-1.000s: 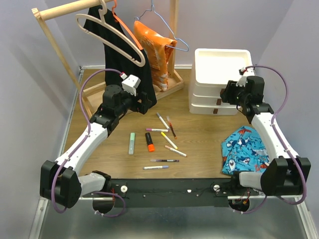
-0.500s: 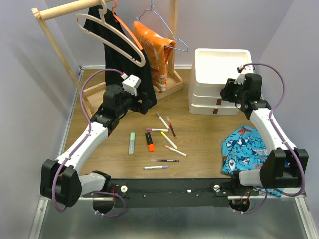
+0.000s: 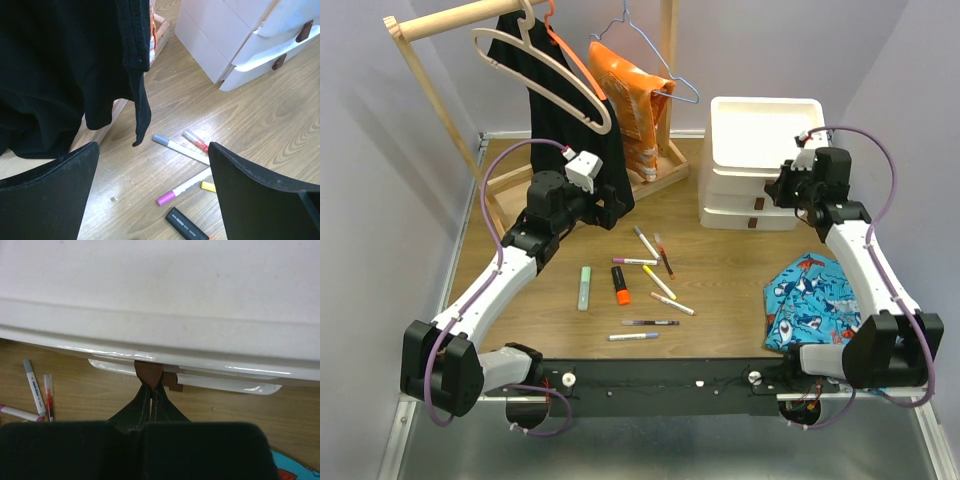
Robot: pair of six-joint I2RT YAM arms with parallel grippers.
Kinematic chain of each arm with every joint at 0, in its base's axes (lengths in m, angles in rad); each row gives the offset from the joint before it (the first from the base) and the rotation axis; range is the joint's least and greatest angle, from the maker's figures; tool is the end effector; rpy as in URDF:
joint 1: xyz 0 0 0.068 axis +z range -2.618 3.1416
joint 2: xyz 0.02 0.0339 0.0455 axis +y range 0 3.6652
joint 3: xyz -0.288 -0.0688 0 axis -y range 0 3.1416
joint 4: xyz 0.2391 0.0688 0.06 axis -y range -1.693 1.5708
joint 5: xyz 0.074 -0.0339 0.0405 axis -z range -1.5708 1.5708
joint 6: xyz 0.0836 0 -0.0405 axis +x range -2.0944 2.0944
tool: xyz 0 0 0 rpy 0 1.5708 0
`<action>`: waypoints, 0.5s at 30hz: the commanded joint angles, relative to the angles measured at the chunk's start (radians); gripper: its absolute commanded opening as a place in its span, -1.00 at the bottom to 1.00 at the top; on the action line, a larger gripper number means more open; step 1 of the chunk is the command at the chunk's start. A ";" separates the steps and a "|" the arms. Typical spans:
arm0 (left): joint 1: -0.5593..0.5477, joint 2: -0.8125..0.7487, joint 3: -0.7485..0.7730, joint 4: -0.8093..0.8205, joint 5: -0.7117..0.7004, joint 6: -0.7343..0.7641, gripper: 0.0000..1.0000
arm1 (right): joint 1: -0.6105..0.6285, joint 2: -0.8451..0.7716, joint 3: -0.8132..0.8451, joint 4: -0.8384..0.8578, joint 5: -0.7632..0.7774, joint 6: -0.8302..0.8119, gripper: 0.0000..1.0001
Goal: Sort the stationery into containers
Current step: Open the drawer in the storage box.
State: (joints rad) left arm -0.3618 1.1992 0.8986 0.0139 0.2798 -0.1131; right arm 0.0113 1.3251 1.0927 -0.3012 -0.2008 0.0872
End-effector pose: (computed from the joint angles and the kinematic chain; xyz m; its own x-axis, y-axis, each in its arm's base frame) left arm 0.2814 -0.1312 0.3247 -0.3291 0.0086 -0.9442 0.5543 0.8113 -0.1858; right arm 0.3305 0.0204 0.3169 -0.5226 0.0794 -0.8489 -0.1378 0.9747 0.1760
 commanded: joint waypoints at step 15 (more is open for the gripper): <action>-0.005 -0.030 -0.036 0.029 0.002 0.007 0.98 | -0.004 -0.343 -0.050 -0.483 -0.115 -0.079 -0.99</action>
State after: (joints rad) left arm -0.3622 1.1938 0.8745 0.0227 0.2798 -0.1131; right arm 0.0113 1.0298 1.0447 -0.6914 -0.2516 0.0357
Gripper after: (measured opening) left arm 0.988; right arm 0.014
